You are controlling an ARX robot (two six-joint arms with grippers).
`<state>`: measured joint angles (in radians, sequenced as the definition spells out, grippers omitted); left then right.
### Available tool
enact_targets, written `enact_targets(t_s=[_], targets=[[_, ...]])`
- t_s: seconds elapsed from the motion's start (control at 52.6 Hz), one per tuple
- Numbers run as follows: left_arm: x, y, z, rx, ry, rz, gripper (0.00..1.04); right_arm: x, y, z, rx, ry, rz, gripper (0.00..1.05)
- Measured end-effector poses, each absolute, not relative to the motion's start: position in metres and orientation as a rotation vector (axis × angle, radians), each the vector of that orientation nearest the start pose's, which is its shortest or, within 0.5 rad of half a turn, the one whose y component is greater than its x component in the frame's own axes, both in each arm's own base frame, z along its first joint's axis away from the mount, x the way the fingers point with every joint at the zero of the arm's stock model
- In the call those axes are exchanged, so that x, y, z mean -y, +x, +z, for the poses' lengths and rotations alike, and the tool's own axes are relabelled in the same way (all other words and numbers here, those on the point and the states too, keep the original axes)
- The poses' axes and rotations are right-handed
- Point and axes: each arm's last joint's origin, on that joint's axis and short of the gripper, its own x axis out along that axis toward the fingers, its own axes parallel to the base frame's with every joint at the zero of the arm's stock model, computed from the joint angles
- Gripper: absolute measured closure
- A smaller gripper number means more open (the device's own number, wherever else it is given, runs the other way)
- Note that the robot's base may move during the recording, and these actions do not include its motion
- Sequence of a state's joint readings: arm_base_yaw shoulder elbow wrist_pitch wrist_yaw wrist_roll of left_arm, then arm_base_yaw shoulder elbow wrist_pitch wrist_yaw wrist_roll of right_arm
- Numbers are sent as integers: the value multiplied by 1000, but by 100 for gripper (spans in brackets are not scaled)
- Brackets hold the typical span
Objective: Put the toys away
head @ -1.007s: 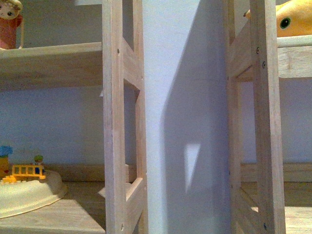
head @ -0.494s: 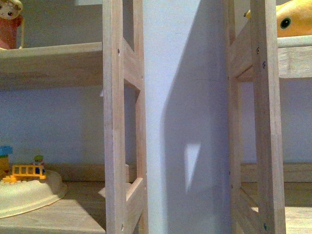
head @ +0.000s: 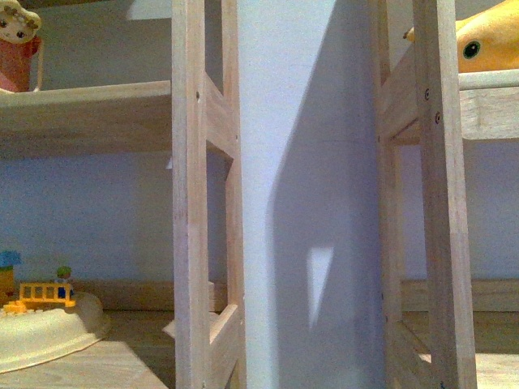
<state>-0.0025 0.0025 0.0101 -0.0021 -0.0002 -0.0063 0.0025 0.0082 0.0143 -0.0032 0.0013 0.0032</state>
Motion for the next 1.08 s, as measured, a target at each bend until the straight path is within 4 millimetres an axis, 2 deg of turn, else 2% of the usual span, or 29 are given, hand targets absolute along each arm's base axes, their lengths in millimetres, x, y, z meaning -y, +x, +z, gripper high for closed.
enact_targets(t_s=[0.152, 1.084], targets=[[0, 97, 167, 6, -6, -2, 6, 0, 97, 167, 3, 4, 1, 5], [0, 97, 167, 6, -6, -2, 6, 0, 97, 167, 3, 4, 1, 7]])
